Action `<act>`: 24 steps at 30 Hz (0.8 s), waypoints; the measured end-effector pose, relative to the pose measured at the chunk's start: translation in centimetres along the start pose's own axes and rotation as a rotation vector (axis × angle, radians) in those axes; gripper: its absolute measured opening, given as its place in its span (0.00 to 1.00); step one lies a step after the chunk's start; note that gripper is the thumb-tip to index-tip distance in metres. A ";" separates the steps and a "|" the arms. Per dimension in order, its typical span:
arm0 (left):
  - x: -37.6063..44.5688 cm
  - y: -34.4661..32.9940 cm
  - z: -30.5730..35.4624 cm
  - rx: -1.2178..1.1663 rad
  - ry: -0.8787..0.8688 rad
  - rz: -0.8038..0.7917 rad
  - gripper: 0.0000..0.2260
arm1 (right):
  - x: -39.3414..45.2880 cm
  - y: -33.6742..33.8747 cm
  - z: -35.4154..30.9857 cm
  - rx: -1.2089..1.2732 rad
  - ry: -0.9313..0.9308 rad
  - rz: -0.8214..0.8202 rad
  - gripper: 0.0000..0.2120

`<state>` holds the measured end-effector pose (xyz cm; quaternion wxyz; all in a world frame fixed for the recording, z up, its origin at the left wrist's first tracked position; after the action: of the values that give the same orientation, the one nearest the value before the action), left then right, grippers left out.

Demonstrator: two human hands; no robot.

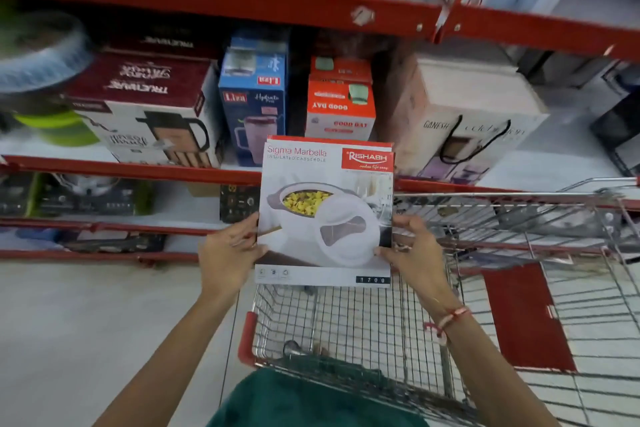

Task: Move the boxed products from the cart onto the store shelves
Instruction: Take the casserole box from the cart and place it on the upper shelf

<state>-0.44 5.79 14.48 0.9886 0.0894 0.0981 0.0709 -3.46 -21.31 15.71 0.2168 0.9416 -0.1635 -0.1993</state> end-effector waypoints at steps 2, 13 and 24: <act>0.1 0.2 1.5 -0.016 -0.054 0.017 0.26 | -0.1 0.2 -1.5 0.003 0.046 0.017 0.26; 0.7 2.4 9.2 -0.132 -0.260 0.075 0.23 | -0.9 3.2 -9.1 0.024 0.316 0.138 0.26; 7.8 2.7 26.0 -0.296 -0.599 0.090 0.24 | 2.9 9.1 -24.9 0.164 0.703 0.319 0.30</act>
<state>12.14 5.43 38.69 0.9717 -0.0341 -0.2121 0.0984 8.18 -21.67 39.75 0.2118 0.9294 -0.2388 0.1853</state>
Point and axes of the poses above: each hand's wrist, its own x-axis towards the middle knuckle, its own y-axis out of the back of the hand, z = x × y, the point moved 1 cm from there along x, towards the middle knuckle, and after that the axes turned 4 degrees about -y, right-handed, at the moved point
